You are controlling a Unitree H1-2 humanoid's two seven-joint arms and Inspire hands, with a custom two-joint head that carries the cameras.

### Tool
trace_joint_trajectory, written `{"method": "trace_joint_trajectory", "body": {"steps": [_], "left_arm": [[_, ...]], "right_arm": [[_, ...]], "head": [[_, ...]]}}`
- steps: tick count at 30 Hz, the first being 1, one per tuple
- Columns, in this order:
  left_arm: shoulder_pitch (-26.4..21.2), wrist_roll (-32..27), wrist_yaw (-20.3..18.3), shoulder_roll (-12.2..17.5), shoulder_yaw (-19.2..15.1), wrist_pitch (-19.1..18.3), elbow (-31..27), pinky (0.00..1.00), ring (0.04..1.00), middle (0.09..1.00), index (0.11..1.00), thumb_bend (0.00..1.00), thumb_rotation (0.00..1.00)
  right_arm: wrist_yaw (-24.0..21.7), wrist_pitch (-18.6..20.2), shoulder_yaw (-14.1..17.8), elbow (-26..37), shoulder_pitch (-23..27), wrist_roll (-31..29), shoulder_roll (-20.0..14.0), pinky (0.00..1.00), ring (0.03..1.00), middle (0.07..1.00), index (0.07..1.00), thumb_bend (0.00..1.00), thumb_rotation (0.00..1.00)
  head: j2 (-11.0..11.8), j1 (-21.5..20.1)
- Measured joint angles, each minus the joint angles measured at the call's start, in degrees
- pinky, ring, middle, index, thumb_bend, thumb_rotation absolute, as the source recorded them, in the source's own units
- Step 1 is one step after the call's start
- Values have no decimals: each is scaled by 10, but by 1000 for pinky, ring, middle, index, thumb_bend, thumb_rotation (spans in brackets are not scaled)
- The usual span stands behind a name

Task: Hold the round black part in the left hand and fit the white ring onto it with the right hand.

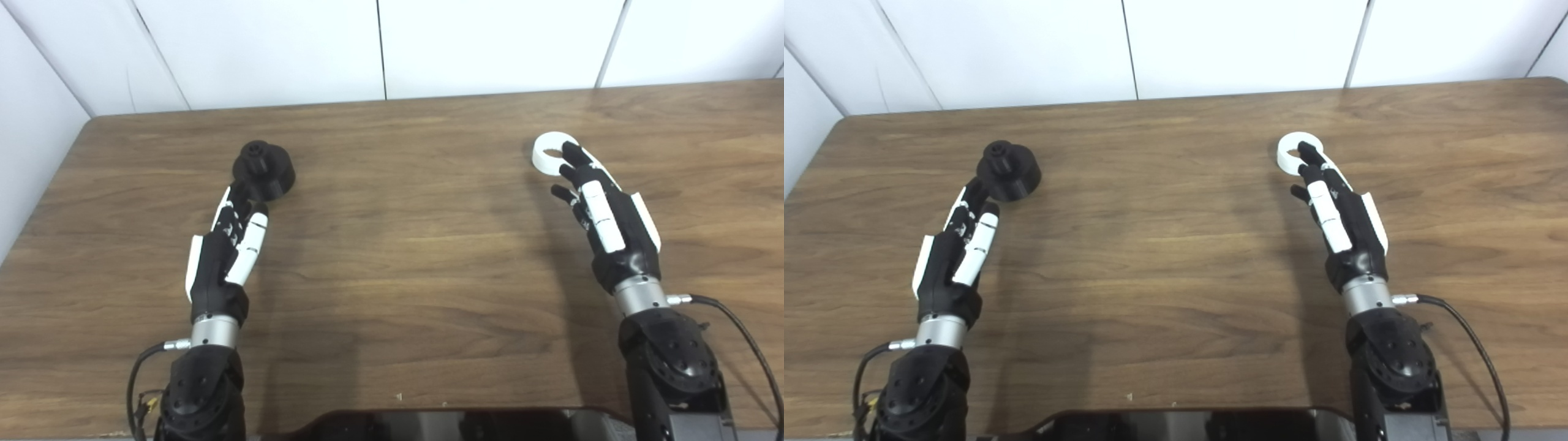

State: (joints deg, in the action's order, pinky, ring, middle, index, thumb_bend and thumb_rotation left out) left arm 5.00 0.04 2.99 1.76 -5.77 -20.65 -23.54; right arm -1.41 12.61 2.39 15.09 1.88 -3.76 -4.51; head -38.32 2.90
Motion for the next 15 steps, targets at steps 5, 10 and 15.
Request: {"method": "trace_joint_trajectory", "body": {"steps": [5, 10, 15], "left_arm": [[-8, 67, 6, 18, 16, 3, 13, 878, 922, 940, 917, 500, 374], [-14, 114, 6, 40, 23, 0, 13, 862, 926, 948, 939, 666, 271], [-32, 181, 8, 57, 28, -15, 13, 784, 888, 938, 931, 852, 146]], "right_arm": [[-1, 0, 1, 0, 0, -4, 0, 877, 945, 942, 880, 563, 826], [-1, -8, 0, -6, 0, -1, 0, 881, 955, 949, 887, 564, 848], [-8, -18, -2, -25, -2, -6, -1, 926, 997, 980, 906, 552, 868]], "head": [[3, 3], [16, 4], [15, 9]]}}
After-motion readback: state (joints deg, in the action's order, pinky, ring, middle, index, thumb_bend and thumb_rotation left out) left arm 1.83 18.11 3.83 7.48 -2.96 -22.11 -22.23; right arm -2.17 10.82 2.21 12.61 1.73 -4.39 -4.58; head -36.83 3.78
